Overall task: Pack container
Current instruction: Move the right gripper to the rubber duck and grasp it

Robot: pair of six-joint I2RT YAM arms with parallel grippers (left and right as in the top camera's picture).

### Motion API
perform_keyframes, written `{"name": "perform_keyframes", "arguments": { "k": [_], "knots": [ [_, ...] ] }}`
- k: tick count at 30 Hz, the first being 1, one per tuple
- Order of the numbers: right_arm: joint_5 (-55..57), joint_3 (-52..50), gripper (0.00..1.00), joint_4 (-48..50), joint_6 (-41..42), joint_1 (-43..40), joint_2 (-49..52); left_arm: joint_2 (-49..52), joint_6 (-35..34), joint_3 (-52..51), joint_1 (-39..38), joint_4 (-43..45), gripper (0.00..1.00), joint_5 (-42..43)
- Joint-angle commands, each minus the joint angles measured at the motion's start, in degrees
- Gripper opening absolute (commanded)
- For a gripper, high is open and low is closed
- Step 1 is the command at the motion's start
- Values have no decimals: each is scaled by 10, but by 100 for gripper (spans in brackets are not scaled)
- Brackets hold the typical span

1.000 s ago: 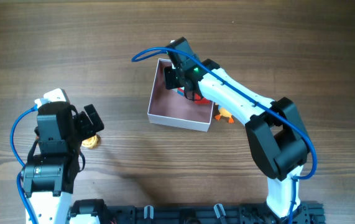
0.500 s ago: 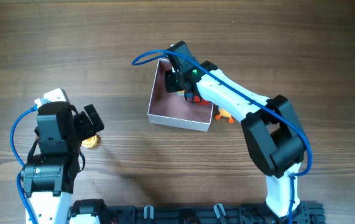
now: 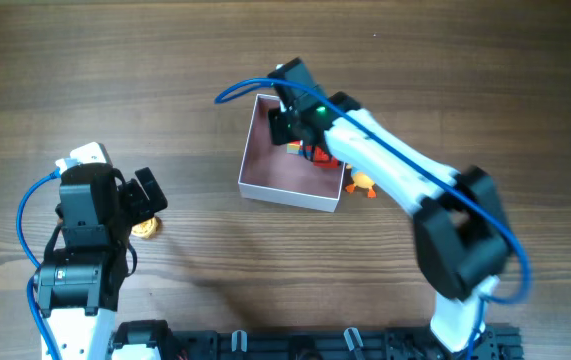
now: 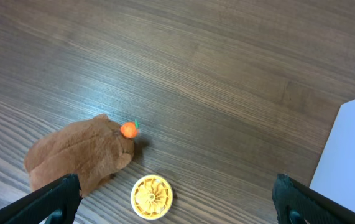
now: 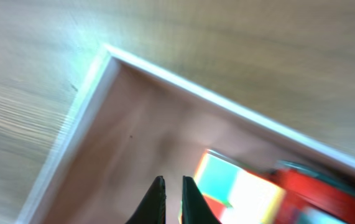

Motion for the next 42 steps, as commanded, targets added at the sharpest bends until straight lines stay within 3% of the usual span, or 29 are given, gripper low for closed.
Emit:
{"name": "perform_keyframes", "arguments": {
  "k": [1, 3, 7, 14, 21, 26, 34, 37, 39, 40, 42],
  "knots": [
    [126, 27, 9, -33, -7, -10, -137, 2, 3, 13, 3, 0, 100, 7],
    [167, 27, 9, -75, -4, -28, -174, 2, 3, 13, 3, 0, 100, 7],
    [174, 15, 9, -190, 81, -102, -173, 2, 3, 13, 3, 0, 100, 7],
    [97, -18, 9, -204, 66, -146, -79, 2, 3, 13, 3, 0, 100, 7],
    [44, -18, 9, -100, 17, -146, 21, 2, 3, 13, 3, 0, 100, 7],
    [-38, -17, 10, -4, -71, -146, 23, 2, 3, 13, 4, 0, 100, 7],
    [-89, -17, 14, 27, -96, -146, 23, 2, 3, 13, 3, 0, 100, 7],
    [-23, -13, 19, 6, -49, -148, 1, 2, 3, 13, 4, 0, 100, 7],
    [38, -3, 33, -33, -24, -152, -41, 2, 3, 13, 3, 0, 100, 7],
    [71, -1, 49, -76, 8, -159, -87, 2, 3, 13, 3, 2, 100, 7],
    [77, -1, 61, -141, 63, -172, -131, 2, 3, 13, 3, 2, 100, 7]
  ]
}}
